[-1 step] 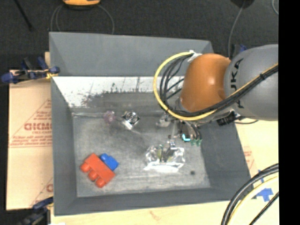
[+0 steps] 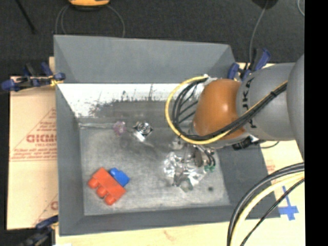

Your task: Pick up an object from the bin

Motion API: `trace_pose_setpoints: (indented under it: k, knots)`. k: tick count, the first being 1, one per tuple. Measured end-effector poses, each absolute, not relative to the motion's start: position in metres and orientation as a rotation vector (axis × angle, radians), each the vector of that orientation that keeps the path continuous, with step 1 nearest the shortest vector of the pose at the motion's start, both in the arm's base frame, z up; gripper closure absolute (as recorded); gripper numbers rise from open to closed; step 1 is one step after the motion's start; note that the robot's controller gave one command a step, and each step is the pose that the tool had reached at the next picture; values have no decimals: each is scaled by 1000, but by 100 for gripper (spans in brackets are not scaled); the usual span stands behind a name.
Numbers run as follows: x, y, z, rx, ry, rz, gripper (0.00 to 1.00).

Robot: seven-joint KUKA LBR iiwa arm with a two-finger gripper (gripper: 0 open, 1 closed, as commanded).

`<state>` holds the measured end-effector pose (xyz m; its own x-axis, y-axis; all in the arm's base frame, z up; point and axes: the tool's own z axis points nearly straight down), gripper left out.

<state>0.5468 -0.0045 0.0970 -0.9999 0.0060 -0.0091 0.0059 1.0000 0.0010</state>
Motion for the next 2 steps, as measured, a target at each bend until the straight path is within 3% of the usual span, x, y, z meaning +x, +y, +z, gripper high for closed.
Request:
trace_pose_setpoints:
  k: [1, 2]
  knots:
    - [546, -5, 95, 11, 3136, 2, 100]
    - [540, 7, 207, 40, 3134, 2, 100]
